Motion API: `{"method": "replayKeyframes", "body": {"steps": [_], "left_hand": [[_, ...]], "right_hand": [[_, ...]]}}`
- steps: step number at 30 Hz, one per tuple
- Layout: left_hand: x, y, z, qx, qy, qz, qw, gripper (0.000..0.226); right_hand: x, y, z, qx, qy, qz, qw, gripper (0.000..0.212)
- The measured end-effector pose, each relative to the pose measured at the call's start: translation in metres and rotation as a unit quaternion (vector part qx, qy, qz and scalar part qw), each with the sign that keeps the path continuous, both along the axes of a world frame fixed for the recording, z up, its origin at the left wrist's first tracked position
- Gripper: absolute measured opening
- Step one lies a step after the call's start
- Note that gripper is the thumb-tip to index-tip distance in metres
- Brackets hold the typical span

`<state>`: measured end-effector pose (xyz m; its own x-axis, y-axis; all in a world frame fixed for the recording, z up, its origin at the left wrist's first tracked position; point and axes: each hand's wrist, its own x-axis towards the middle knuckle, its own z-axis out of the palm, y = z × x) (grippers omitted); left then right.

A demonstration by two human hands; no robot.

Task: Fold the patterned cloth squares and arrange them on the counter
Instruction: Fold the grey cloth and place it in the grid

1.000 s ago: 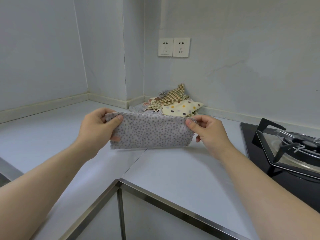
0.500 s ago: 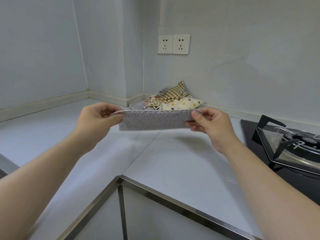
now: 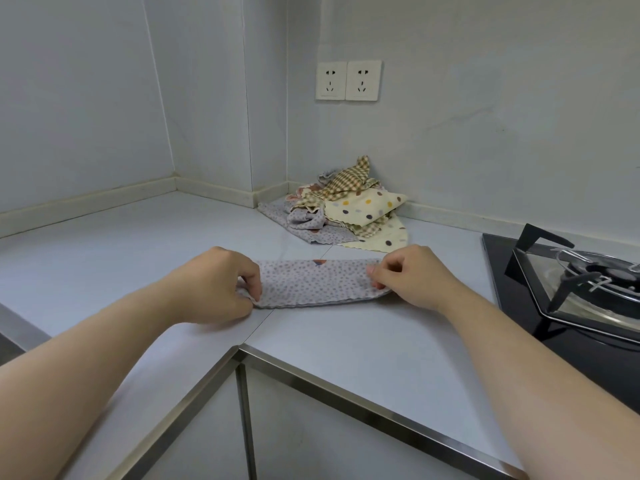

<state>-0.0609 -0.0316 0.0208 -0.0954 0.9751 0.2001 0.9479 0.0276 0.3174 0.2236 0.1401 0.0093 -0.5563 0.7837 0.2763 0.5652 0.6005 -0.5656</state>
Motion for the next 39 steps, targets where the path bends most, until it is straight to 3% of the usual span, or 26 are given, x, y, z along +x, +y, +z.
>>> {"method": "replayKeyframes", "body": {"steps": [8,11,13,18,21,24,31,39], "left_hand": [[0.012,-0.003,0.016,-0.079,0.009,-0.015,0.997,0.012],[0.039,0.003,0.024,0.011,-0.028,-0.002,1.000,0.014],[0.062,0.019,0.018,0.059,-0.042,0.010,0.997,0.027],[0.083,0.072,-0.025,-0.029,0.048,0.018,0.998,0.037],[0.076,0.082,-0.042,-0.053,0.079,0.032,0.995,0.059],[0.076,0.083,-0.047,-0.085,0.117,0.027,0.989,0.059],[0.070,0.079,-0.044,-0.139,0.113,0.092,0.979,0.065],[0.031,0.068,-0.040,-0.171,0.051,0.191,0.965,0.075]], "right_hand": [[-0.002,-0.006,0.007,0.042,-0.062,-0.042,0.996,0.033],[-0.015,-0.015,0.014,0.136,-0.071,-0.064,0.986,0.029],[-0.034,-0.024,0.014,0.162,-0.056,-0.028,0.985,0.027],[-0.072,-0.037,-0.004,0.074,-0.132,0.044,0.988,0.055],[-0.078,-0.033,-0.018,0.032,-0.162,0.082,0.983,0.059],[-0.078,-0.027,-0.024,0.013,-0.174,0.086,0.981,0.058],[-0.075,-0.018,-0.027,0.014,-0.196,0.064,0.978,0.058],[-0.051,-0.007,-0.022,-0.027,-0.241,-0.009,0.970,0.070]]}}
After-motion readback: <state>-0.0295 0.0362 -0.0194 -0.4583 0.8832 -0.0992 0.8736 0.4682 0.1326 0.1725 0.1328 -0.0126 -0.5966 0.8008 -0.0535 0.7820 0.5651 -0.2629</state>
